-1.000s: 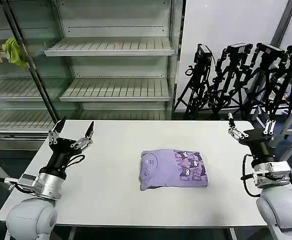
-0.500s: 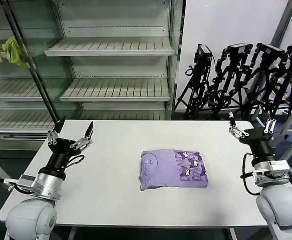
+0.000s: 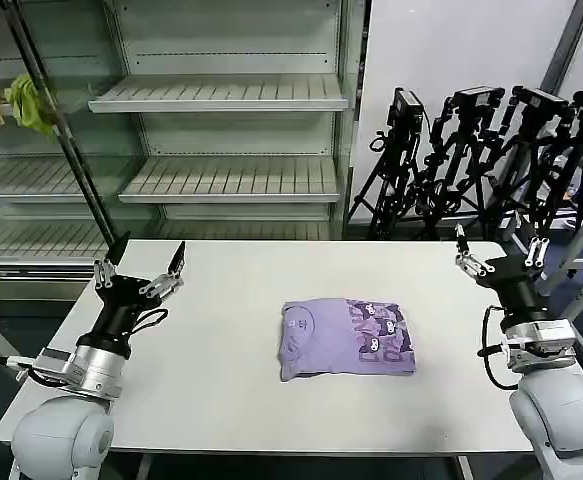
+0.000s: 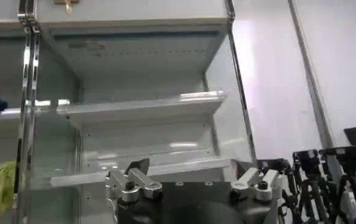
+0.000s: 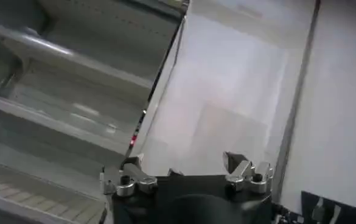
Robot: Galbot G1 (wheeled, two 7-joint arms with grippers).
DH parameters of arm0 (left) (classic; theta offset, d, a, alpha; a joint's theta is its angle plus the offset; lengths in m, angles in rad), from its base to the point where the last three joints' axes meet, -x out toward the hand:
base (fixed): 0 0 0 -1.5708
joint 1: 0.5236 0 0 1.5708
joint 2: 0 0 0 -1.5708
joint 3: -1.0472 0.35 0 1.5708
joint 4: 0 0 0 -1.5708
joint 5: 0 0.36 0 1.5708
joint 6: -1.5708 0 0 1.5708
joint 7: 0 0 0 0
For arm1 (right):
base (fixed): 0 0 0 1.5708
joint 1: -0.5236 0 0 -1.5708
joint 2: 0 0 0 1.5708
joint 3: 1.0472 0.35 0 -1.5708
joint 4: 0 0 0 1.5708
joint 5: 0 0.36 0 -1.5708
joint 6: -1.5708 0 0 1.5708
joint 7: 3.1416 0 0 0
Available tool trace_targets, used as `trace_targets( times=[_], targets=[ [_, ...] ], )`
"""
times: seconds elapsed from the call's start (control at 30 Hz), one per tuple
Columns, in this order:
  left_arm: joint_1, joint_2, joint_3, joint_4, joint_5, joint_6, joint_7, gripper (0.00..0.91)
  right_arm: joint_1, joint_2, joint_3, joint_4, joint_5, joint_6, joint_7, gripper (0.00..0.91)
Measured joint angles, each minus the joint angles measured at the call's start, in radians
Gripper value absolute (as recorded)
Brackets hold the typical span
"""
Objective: Fold and organize the clothes.
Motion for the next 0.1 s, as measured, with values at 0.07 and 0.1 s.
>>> trace_targets(
  times=[0.07,0.1],
  targets=[
    [0.001,-0.001,0.0,-0.001,0.0,0.001,-0.001,0.907,0.0,0.0,-0.001,-0.001,-0.001,0.0,0.0,0.907],
    [0.001,-0.002,0.001,-0.001,0.0,0.002,-0.002,0.907,0.0,0.0,-0.001,-0.001,-0.002,0.0,-0.001,0.907]
  ],
)
